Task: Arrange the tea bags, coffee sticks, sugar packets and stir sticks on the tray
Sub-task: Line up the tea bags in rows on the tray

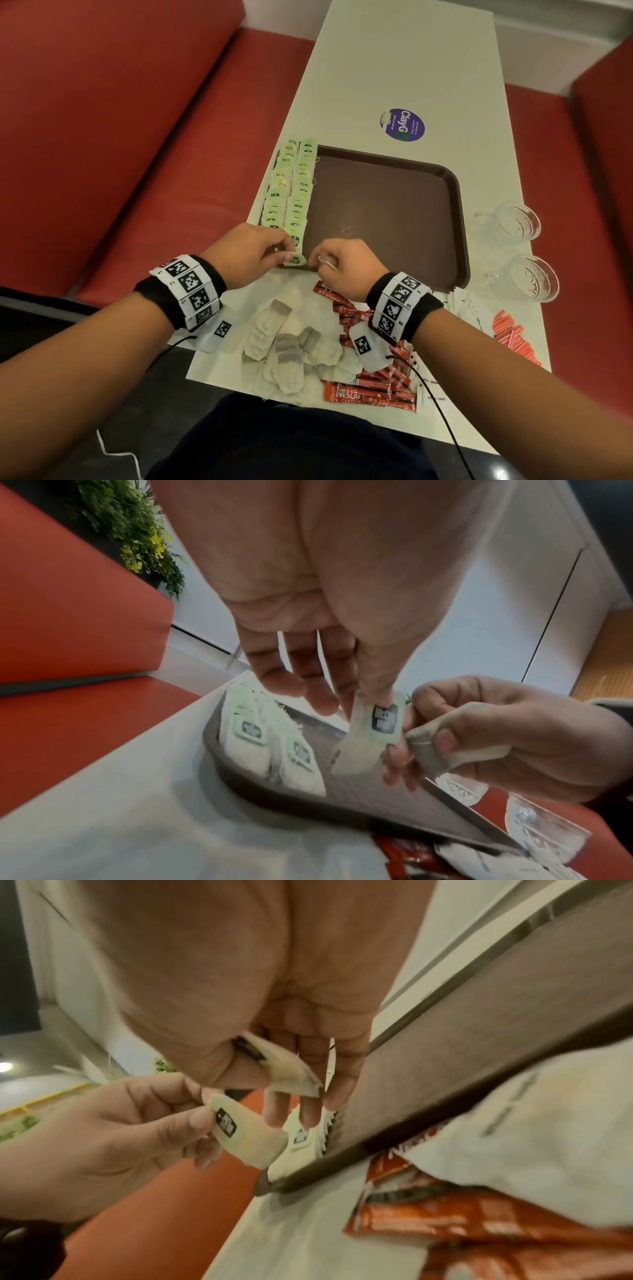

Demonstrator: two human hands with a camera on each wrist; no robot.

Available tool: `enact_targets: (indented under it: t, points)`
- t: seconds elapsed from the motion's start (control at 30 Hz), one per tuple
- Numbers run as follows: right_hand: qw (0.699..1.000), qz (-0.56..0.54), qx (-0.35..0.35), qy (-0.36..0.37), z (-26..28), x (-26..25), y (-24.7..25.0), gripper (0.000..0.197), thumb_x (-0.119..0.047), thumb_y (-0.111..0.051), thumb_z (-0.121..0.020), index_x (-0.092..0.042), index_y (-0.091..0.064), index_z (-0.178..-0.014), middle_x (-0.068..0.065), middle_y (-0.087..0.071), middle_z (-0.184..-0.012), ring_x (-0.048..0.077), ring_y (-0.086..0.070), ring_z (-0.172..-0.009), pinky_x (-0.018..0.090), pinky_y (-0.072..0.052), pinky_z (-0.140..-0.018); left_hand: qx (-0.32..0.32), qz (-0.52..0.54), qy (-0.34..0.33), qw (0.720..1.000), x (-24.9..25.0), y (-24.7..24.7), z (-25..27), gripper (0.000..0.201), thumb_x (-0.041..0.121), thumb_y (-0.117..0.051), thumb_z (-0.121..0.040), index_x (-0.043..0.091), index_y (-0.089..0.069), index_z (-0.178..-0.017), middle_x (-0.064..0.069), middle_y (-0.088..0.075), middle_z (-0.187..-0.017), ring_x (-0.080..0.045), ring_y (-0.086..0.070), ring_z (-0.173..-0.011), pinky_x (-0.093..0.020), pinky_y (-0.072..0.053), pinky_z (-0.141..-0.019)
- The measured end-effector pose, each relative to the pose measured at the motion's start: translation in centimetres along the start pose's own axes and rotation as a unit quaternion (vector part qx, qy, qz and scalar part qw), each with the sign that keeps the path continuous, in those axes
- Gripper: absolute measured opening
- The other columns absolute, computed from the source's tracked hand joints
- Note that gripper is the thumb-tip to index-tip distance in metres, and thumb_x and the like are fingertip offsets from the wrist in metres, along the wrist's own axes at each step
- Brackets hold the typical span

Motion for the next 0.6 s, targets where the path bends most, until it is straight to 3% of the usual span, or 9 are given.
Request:
enact_targets:
  t: [0.1,0.2,0.33,0.47,0.6]
  points:
    - [0.999,-0.045,0.008,-0.007,-0.7,-0.2,0.7,0.018,-0.008,-0.056,-0.085,-0.016,-0.041,-0.081,-0.002,-0.059,-0.077,0.019,-0.051,-0.063,0.033,-0.044,-0.061,0.014,0.008,-0.012,1.0,0.8,0.6,-1.1,0.004,0.031,-0.067,-0.093,0.03,-0.069,-0.096,0.015,-0.063,-0.073,0.004,-0.052,-0.063,-0.024,-0.04,-0.061]
    - [0.999,-0.043,-0.002,-0.003,-1.4,-0.2,0.9,0.017,-0.018,-0.06,-0.088,-0.015,-0.049,-0.1,-0.002,-0.059,-0.085,0.018,-0.054,-0.068,0.032,-0.042,-0.063,0.025,0.018,-0.035,0.999,1.9,1.2,-2.2,0.003,0.029,-0.067,-0.093,0.028,-0.069,-0.095,0.012,-0.063,-0.075,0.001,-0.052,-0.063,-0.026,-0.045,-0.063]
    - [0.999,-0.034,0.036,0.006,-2.2,0.5,1.3,0.006,-0.02,-0.061,-0.094,-0.018,-0.058,-0.099,-0.008,-0.06,-0.082,0.013,-0.055,-0.074,0.026,-0.038,-0.065,0.056,0.054,-0.057,0.995,2.9,1.8,-3.5,0.003,0.025,-0.066,-0.094,0.024,-0.069,-0.095,0.01,-0.066,-0.078,-0.002,-0.055,-0.068,-0.022,-0.045,-0.064]
    - [0.994,-0.07,0.08,-0.003,-3.3,1.3,2.8,0.006,-0.028,-0.062,-0.094,-0.024,-0.058,-0.092,-0.013,-0.058,-0.078,0.006,-0.054,-0.071,0.024,-0.041,-0.063,0.073,0.137,-0.018,0.988,2.5,1.3,-5.2,0.011,0.024,-0.069,-0.092,0.023,-0.068,-0.103,0.009,-0.067,-0.086,-0.001,-0.058,-0.073,-0.018,-0.048,-0.068]
    - [0.99,-0.104,0.083,-0.038,-4.4,2.8,3.8,0.022,-0.021,-0.064,-0.087,-0.014,-0.049,-0.102,-0.004,-0.058,-0.085,0.017,-0.055,-0.072,0.037,-0.046,-0.067,0.079,0.103,0.02,0.991,1.7,1.4,-8.7,0.004,0.027,-0.066,-0.094,0.03,-0.064,-0.094,0.011,-0.065,-0.082,-0.002,-0.057,-0.072,-0.026,-0.049,-0.07]
Point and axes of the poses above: each hand's wrist, its own z-axis away from the middle knuckle, its own y-axis out of the back of the hand, x = y × z, the point moved 4 cm from there along -z, towards the middle knuckle
